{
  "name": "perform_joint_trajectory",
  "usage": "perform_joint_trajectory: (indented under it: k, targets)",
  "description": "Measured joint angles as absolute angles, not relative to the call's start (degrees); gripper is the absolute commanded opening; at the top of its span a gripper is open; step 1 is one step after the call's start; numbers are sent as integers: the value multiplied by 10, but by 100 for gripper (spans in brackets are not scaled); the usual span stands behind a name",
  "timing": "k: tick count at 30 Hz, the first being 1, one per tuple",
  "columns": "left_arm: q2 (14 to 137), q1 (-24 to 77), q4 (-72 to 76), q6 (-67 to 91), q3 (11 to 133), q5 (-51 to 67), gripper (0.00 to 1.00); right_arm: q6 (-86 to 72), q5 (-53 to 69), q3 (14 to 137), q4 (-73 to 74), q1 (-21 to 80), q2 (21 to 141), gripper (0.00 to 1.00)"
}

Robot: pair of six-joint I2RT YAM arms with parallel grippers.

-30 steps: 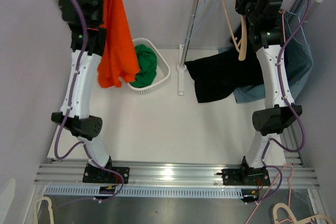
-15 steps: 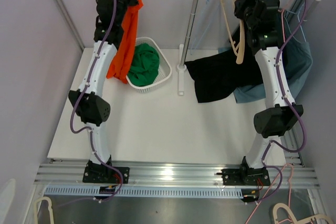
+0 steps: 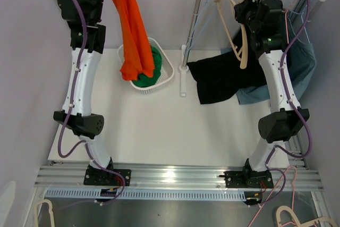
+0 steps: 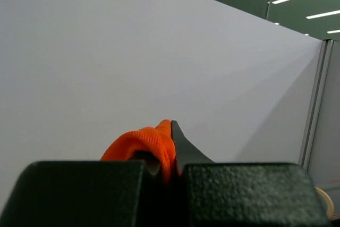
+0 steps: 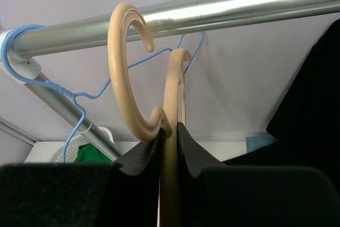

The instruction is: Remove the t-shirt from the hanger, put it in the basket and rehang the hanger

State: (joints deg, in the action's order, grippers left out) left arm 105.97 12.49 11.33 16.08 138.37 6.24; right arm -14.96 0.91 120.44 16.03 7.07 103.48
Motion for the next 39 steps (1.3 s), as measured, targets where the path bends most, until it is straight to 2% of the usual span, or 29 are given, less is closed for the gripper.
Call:
perform_joint_trajectory:
  k: [5,11,19,25,30,34,39]
  targets:
    - [1071,125,131,161,1393,63,1,-150,16,1204,167,71,1034,0]
    - [1118,125,137,161,1315,46,1,-154,25,1204,230,73,1006,0]
    - [1280,124,13,181,1332,-2,1,-154,22,1206,304,75,918,0]
    - [1299,122,-47,210,1325,-69,1,-152,8,1212,306,75,903,0]
    - [1295,109,-85,261,1300,-124,1,-140,-26,1229,303,75,936,0]
    - [1295,86,-136,313,1266,-131,1,-127,-45,1317,298,75,1022,0]
    - [1268,67,-158,354,1164,-119,1,-119,-50,1359,281,75,1100,0]
